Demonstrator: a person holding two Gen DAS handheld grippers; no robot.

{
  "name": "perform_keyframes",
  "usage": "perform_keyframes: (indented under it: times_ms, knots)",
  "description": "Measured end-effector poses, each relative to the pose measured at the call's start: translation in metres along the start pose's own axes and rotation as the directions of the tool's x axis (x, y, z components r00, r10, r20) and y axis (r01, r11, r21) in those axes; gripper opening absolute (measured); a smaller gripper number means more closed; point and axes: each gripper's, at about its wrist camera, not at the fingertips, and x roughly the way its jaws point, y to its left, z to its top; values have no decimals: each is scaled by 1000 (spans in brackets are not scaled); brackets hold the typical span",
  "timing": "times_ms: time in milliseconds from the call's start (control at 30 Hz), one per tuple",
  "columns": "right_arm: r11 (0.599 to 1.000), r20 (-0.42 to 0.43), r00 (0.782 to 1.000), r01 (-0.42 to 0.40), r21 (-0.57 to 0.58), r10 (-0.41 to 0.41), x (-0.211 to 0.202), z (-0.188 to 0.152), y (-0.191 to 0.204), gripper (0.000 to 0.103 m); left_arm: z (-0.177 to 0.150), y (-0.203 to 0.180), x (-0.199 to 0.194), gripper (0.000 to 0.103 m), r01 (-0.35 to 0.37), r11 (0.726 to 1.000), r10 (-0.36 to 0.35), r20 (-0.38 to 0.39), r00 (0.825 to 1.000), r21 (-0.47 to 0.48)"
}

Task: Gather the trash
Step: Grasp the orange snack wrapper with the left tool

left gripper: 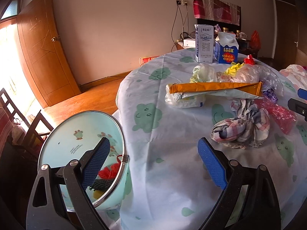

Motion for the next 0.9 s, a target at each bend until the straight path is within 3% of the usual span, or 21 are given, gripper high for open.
perform_keyframes:
  times_ms: [300,400,433,700,900]
  knots:
    - [993,-74,990,-115,26,117,16,-6,10,69,2,1,5,91,-3,1000,3,-13,1000,1]
    - [982,-129,974,-185,41,189,24,-9,16,63,4,1,5,91,5,1000,-5,-9,1000,1]
    - [980,-141,970,-193,38,197,25,-10,18,55,4,0,4,91,8,1000,-8,-6,1000,5]
    - [978,-151,967,-208,11,207,23,-14,27,33,8,-14,-1,91,50,998,-50,14,999,37]
    - [978,-114,972,-207,6,207,11,-14,23,36,11,-10,-13,91,68,998,-68,23,997,10]
